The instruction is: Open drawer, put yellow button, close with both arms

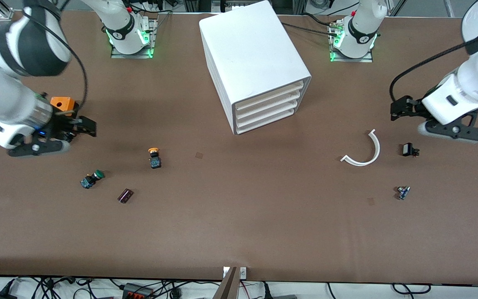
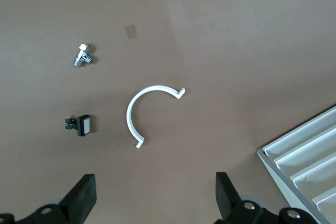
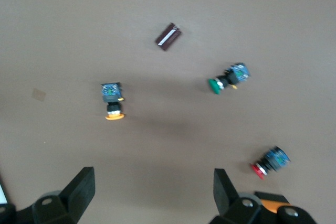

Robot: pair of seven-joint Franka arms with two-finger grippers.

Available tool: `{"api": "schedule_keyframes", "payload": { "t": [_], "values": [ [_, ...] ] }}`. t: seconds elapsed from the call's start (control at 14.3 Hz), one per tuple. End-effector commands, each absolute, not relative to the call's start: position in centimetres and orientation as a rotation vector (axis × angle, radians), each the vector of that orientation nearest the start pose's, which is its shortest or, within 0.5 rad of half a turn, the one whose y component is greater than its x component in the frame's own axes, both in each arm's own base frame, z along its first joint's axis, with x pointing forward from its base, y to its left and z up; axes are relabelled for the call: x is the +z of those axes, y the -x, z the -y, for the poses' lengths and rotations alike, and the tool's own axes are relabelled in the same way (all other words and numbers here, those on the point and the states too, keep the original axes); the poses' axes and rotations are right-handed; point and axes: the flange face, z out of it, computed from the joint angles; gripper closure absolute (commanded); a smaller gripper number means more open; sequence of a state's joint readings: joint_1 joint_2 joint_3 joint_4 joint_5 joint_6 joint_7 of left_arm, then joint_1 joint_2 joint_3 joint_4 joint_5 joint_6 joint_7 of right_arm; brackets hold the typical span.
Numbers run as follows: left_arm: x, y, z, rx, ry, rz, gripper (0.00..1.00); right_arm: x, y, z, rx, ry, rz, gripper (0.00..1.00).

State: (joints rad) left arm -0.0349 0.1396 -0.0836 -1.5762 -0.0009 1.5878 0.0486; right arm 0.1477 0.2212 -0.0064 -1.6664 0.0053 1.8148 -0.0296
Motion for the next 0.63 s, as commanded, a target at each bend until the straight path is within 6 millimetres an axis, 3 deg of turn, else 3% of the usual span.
{"api": "schedule_keyframes", "payload": {
  "t": [0.0, 0.21, 0.42, 0.56],
  "values": [
    [51.8, -59.7, 8.9, 0.303, 3.161, -0.323, 0.0, 45.2, -61.9, -11.0, 0.133, 3.085, 0.28, 0.0],
    [48.0, -60.0, 11.4, 0.467, 3.271, -0.37, 0.0, 41.7, -62.6, -13.3, 0.17, 3.053, 0.295, 0.0],
    [44.3, -59.8, 13.7, 0.63, 3.372, -0.537, 0.0, 35.7, -63.0, -17.8, 0.203, 3.061, 0.392, 0.0],
    [41.2, -59.5, 15.1, 0.808, 3.528, -0.64, 0.0, 31.7, -63.1, -19.3, 0.248, 3.068, 0.407, 0.0]
  ]
}}
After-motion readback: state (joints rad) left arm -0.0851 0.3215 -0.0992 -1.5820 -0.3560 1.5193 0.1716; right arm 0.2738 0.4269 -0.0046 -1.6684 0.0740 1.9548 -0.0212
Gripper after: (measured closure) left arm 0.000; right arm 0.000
